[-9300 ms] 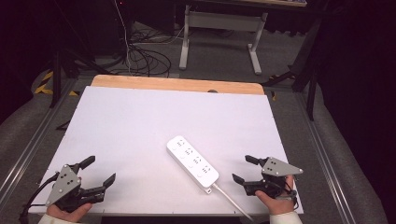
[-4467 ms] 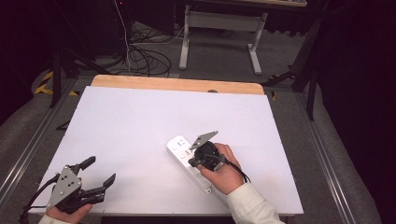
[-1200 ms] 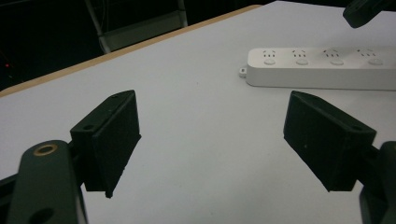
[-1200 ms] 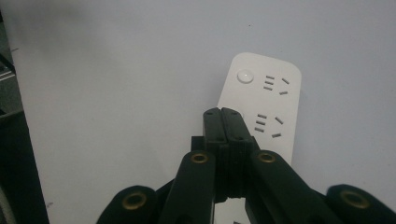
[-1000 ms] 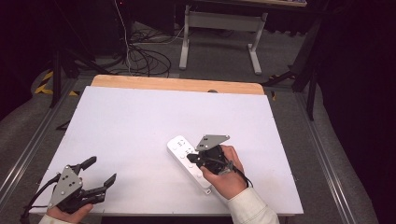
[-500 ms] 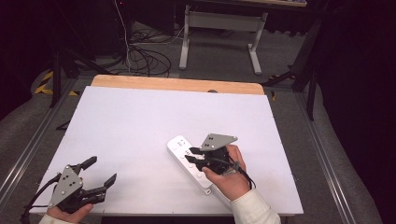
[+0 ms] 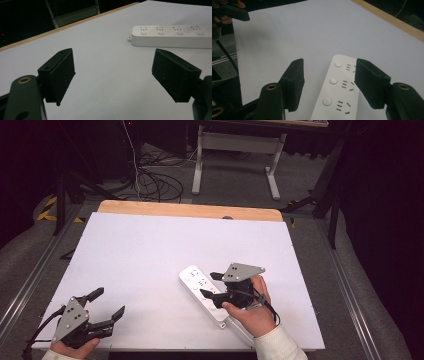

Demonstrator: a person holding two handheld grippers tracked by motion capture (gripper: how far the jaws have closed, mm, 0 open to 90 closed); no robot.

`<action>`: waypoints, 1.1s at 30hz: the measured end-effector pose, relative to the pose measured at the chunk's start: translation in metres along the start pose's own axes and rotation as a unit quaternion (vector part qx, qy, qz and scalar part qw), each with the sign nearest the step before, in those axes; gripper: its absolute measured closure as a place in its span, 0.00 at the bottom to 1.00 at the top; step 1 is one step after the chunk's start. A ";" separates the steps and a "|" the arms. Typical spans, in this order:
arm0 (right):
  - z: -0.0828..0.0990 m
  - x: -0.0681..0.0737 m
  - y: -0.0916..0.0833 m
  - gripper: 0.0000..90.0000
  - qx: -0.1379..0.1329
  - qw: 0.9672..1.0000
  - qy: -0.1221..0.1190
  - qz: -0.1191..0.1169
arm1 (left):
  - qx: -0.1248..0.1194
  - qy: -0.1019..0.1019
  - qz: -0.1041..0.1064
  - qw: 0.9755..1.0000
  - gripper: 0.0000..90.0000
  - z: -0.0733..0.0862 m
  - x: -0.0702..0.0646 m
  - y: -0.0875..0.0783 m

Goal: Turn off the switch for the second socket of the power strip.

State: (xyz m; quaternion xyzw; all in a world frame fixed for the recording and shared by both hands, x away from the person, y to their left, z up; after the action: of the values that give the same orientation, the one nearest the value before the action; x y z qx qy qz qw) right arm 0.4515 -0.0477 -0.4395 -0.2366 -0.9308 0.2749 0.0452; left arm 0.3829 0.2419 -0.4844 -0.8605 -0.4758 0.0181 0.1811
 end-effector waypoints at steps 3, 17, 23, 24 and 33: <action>0.001 -0.001 -0.003 0.34 -0.003 1.000 0.004 0.006 | -0.002 -0.002 -0.001 1.000 0.21 0.000 0.001 0.000; 0.017 -0.025 -0.047 0.10 -0.033 0.999 0.022 0.030 | 0.001 -0.001 -0.002 1.000 0.21 0.000 0.001 0.000; 0.034 -0.034 -0.061 0.09 -0.035 0.998 0.030 0.037 | 0.002 0.000 -0.002 1.000 0.21 0.000 0.001 0.000; 0.038 -0.036 -0.063 0.09 -0.035 0.998 0.034 0.040 | 0.002 0.000 -0.003 1.000 0.21 0.000 0.000 0.000; 0.070 -0.047 -0.072 0.08 -0.023 0.997 0.049 0.061 | 0.002 -0.004 -0.003 1.000 0.21 0.001 0.000 0.000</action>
State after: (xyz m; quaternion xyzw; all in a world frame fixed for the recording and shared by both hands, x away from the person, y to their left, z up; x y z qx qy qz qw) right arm 0.4476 -0.1570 -0.4585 -0.3075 -0.9172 0.2440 0.0687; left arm 0.3832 0.2418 -0.4851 -0.8588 -0.4788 0.0219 0.1809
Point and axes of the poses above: each handheld gripper's, and its own axes: y roughly forward along the jaws, z roughly out of its underside, x roughly to its left, the point moved 9 cm from there along y, roughly forward along the jaws
